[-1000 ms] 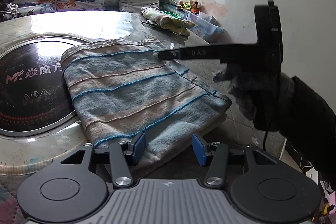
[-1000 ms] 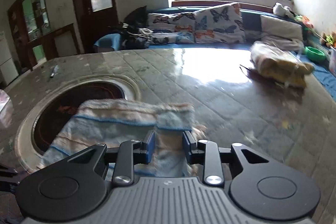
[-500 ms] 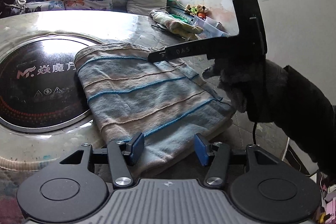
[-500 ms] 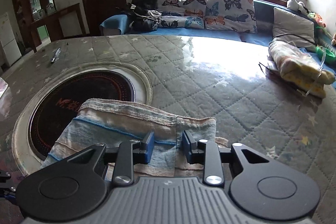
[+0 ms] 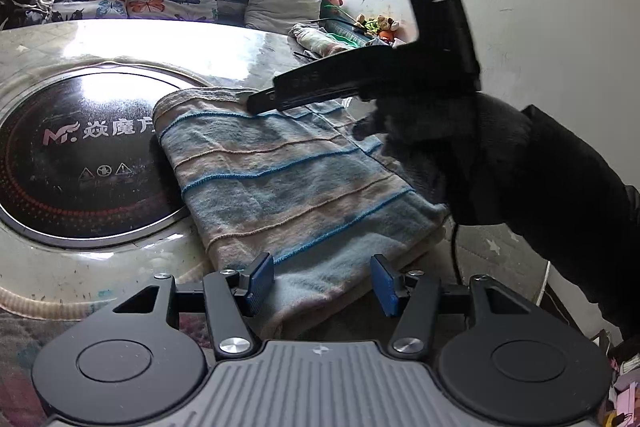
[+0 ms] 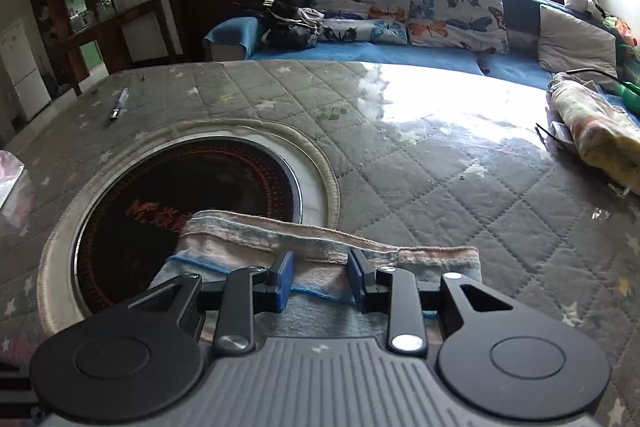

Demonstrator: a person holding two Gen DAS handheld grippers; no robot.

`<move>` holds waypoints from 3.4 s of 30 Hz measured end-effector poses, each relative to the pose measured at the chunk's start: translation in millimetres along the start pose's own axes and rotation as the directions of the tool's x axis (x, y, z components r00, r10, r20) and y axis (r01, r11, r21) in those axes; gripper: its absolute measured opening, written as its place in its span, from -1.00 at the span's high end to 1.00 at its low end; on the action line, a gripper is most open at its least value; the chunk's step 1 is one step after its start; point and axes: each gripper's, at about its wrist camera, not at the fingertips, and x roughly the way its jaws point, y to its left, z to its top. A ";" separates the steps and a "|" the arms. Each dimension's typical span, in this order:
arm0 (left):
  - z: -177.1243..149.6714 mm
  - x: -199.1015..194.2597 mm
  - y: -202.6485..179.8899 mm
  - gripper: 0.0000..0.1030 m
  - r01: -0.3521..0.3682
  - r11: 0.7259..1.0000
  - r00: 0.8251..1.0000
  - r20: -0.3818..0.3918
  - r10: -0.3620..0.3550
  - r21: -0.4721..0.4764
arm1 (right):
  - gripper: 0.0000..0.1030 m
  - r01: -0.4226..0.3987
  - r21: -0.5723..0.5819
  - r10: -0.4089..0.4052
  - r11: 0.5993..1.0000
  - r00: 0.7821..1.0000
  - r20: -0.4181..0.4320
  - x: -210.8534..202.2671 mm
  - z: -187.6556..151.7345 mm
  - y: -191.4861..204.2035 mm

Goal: Fold towel

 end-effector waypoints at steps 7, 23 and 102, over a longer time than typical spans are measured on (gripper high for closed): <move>-1.9 -0.8 1.6 -0.10 0.017 1.000 1.000 0.004 -0.017 -0.013 | 0.42 -0.012 -0.013 0.012 1.000 1.000 0.020 -4.6 8.8 10.9; -1.9 -1.7 3.5 -0.10 0.032 0.999 0.999 0.008 -0.031 -0.029 | 0.40 -0.072 -0.087 0.071 0.994 0.997 -0.010 13.3 16.7 41.5; 9.4 -9.6 12.1 -0.66 -0.235 0.972 0.972 -0.003 0.235 -0.019 | -0.05 0.040 0.201 -0.064 0.979 0.991 0.117 -86.3 -104.5 -48.9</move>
